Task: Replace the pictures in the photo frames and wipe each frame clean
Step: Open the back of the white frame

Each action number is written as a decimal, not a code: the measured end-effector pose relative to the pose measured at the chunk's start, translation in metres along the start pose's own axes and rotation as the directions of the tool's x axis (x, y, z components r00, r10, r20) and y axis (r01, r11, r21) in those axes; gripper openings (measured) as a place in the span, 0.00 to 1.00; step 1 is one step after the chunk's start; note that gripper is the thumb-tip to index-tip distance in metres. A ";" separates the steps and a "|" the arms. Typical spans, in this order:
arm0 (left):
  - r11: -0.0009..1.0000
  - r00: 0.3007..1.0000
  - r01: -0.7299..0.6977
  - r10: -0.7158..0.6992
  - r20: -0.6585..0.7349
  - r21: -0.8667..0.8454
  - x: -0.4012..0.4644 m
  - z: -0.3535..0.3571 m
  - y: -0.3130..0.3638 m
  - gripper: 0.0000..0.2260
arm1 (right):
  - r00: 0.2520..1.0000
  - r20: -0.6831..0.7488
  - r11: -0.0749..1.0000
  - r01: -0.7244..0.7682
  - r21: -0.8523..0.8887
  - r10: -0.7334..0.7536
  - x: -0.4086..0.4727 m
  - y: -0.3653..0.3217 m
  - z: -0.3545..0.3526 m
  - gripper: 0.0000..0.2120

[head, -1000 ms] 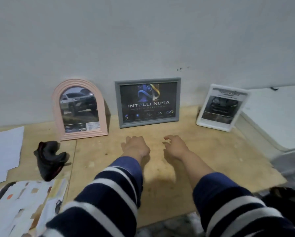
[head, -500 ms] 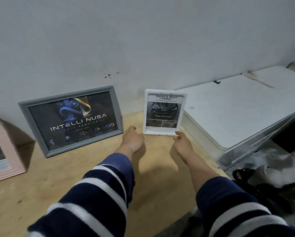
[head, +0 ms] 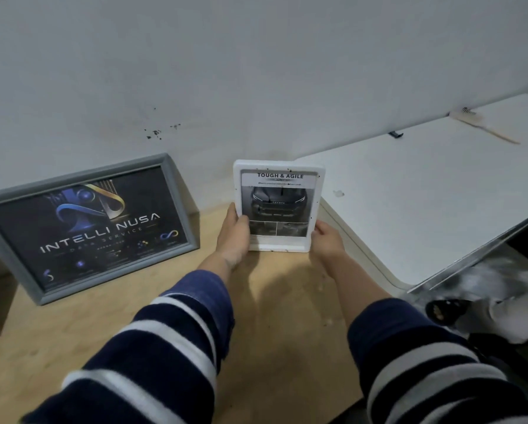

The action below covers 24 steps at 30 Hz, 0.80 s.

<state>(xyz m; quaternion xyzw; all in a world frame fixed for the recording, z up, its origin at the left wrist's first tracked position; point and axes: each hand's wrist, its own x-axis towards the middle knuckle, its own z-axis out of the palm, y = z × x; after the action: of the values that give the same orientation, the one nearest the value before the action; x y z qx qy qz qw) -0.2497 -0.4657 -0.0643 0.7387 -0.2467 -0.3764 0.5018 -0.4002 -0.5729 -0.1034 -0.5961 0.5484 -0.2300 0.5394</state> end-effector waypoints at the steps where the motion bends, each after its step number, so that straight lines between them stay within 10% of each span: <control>1: 1.000 1.000 -0.007 0.007 0.001 -0.019 0.005 0.002 -0.003 0.21 | 1.000 -0.005 1.000 0.021 -0.016 -0.021 0.001 0.000 -0.001 0.19; 11: 0.909 0.967 0.152 -0.218 -0.131 -0.389 -0.023 -0.015 0.017 0.16 | 0.960 0.048 0.935 0.279 -0.218 -0.275 -0.021 -0.054 0.003 0.17; 24: 0.763 0.882 0.081 -0.354 -0.311 -0.641 -0.098 -0.178 -0.052 0.22 | 0.730 0.361 0.527 0.675 -0.517 -0.581 -0.112 -0.106 0.095 0.14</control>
<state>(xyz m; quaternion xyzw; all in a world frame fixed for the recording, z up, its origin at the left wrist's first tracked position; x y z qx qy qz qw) -0.1655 -0.2739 -0.0446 0.6228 0.0899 -0.3273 0.7049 -0.3074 -0.4546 -0.0026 -0.9095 0.2991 -0.1727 0.2314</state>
